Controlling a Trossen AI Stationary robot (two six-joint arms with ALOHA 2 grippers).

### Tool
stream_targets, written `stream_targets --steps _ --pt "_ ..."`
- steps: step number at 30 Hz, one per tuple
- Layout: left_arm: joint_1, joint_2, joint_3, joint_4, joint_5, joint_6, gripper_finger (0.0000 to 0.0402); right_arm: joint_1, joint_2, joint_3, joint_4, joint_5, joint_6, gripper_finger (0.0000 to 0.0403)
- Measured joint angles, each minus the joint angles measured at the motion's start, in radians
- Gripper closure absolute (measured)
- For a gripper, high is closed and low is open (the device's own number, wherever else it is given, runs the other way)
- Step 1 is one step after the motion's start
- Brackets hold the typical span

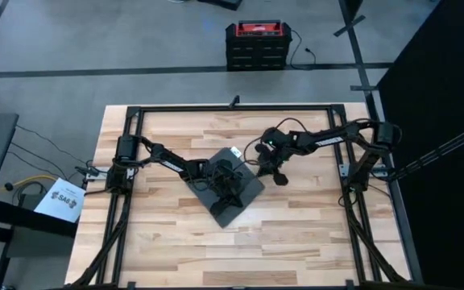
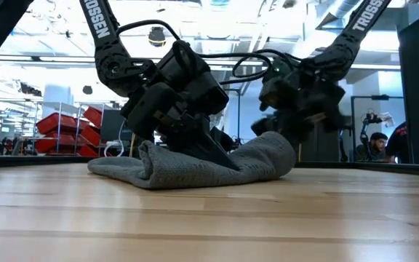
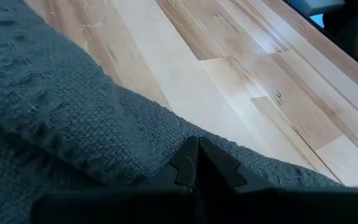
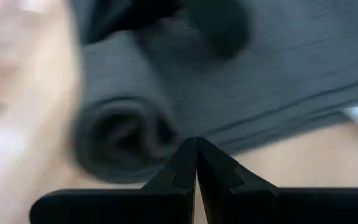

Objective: Roll towel
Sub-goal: Roll the gray towel

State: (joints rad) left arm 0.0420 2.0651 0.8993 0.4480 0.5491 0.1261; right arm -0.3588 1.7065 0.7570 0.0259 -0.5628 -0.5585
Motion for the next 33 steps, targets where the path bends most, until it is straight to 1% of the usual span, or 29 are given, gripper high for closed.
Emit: stream_targets --steps 1,3,5,8,12,15,21,25,29,33 --pt "-0.001 0.000 0.000 0.000 -0.001 0.000 0.0401 -0.004 0.000 0.000 0.030 0.018 -0.015 0.0403" --pt "-0.002 0.000 0.000 0.000 -0.003 0.003 0.0401 -0.006 0.001 0.000 0.099 0.017 -0.022 0.0403" --pt "-0.002 0.000 0.000 0.000 -0.003 0.003 0.0401 0.001 0.014 0.000 0.157 -0.019 -0.010 0.0403" --pt "-0.002 0.000 0.000 0.000 -0.002 0.007 0.0401 0.021 0.041 0.001 0.172 -0.093 0.020 0.0403" --pt "-0.003 0.000 0.000 0.002 -0.002 0.007 0.0401 0.049 0.091 0.000 0.171 -0.148 0.061 0.0403" --pt "-0.003 0.000 0.000 0.003 -0.002 0.006 0.0401 0.058 0.114 0.000 0.137 -0.164 0.081 0.0403" --pt "-0.003 0.000 0.000 0.000 -0.002 0.003 0.0401 0.052 0.098 0.001 -0.004 -0.181 0.088 0.0403" --pt "-0.004 0.000 0.000 0.001 -0.001 0.003 0.0401 0.031 0.096 0.001 -0.087 -0.226 0.089 0.0403" --pt "-0.004 0.000 0.000 0.001 -0.001 0.002 0.0401 0.010 0.083 0.001 -0.113 -0.231 0.091 0.0403" --pt "-0.004 0.000 0.000 0.001 -0.001 0.001 0.0402 -0.004 0.019 0.000 -0.106 -0.222 0.078 0.0403"
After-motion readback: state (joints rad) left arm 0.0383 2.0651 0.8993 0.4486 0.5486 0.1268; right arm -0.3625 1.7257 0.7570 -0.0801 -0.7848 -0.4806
